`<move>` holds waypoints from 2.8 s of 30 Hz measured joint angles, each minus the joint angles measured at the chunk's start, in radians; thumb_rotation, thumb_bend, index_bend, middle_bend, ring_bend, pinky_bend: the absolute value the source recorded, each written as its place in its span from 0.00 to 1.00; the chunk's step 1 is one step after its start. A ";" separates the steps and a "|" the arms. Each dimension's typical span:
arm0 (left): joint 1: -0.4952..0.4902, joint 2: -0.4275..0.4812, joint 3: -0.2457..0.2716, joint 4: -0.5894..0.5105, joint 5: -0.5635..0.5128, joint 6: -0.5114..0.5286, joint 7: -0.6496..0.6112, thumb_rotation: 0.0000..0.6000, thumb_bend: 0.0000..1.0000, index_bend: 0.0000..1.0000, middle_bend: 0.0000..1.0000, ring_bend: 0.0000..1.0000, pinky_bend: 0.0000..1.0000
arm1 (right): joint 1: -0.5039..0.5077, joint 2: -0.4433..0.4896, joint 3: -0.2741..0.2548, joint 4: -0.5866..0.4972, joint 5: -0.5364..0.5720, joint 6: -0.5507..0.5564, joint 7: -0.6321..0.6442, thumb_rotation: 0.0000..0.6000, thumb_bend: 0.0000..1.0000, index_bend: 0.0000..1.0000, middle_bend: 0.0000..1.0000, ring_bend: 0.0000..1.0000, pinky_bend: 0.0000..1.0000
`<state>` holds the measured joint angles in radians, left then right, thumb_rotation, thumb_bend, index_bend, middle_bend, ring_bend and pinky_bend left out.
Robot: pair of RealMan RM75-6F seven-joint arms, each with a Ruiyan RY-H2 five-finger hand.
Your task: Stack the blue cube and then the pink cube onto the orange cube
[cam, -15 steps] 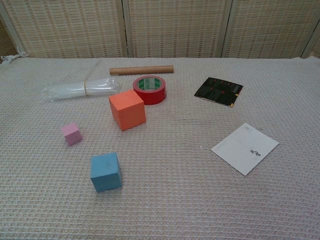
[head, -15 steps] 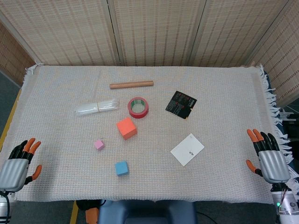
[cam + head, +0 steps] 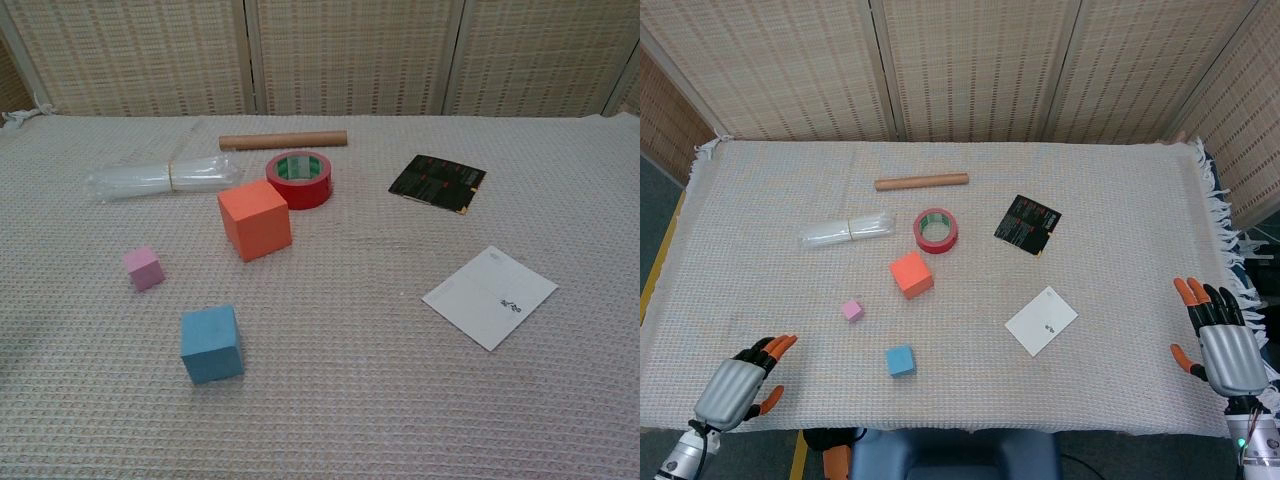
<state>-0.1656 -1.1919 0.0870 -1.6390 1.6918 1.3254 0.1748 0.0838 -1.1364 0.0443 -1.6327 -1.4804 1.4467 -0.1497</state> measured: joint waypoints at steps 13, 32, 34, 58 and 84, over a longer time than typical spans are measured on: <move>-0.072 -0.194 -0.012 -0.010 -0.031 -0.133 0.204 1.00 0.33 0.10 0.98 0.91 1.00 | 0.011 -0.002 -0.016 -0.010 0.009 -0.050 -0.024 1.00 0.18 0.00 0.00 0.00 0.00; -0.184 -0.326 -0.044 -0.045 -0.123 -0.273 0.141 1.00 0.31 0.08 1.00 1.00 1.00 | 0.015 -0.004 -0.014 -0.015 0.023 -0.056 -0.039 1.00 0.18 0.00 0.00 0.00 0.00; -0.188 -0.344 -0.054 -0.042 -0.138 -0.273 0.162 1.00 0.31 0.08 1.00 1.00 1.00 | 0.015 -0.002 -0.015 -0.016 0.021 -0.056 -0.037 1.00 0.18 0.00 0.00 0.00 0.00; -0.218 -0.473 -0.110 0.025 -0.271 -0.228 0.249 1.00 0.31 0.22 1.00 1.00 1.00 | 0.018 0.002 -0.013 -0.018 0.037 -0.069 -0.049 1.00 0.18 0.00 0.00 0.00 0.00; -0.233 -0.434 -0.159 0.008 -0.275 -0.146 0.216 1.00 0.33 0.49 1.00 1.00 1.00 | 0.016 0.001 -0.007 -0.023 0.048 -0.059 -0.051 1.00 0.18 0.00 0.00 0.00 0.00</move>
<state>-0.3990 -1.6260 -0.0721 -1.6305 1.4171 1.1796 0.3910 0.0995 -1.1358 0.0369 -1.6555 -1.4325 1.3881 -0.2011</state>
